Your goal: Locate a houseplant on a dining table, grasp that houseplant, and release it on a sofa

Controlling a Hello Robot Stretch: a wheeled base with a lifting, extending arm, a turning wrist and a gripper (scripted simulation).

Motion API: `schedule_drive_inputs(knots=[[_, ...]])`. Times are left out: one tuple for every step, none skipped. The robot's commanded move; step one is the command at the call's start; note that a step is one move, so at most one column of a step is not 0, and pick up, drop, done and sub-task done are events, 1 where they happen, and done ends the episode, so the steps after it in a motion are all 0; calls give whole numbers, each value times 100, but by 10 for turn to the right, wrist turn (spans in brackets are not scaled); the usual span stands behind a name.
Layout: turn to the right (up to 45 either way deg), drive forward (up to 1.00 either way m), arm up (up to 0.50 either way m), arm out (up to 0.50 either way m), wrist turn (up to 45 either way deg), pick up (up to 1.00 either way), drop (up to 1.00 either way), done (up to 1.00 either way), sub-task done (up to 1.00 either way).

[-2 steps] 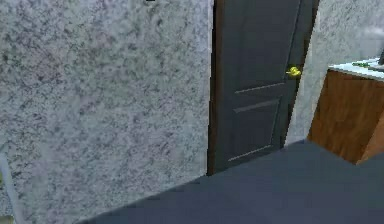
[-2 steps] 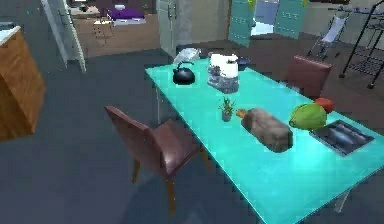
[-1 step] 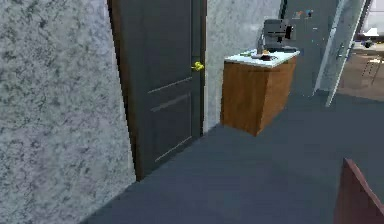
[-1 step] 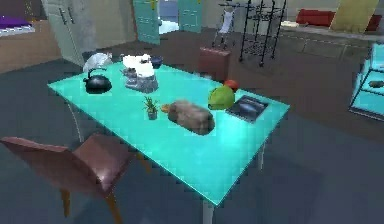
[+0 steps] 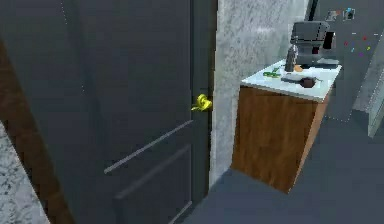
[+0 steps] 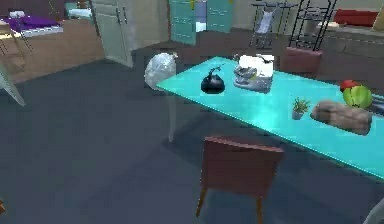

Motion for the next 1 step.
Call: schedule_drive_inputs(knots=[[360,0,0,0,0,0,0,0,0]])
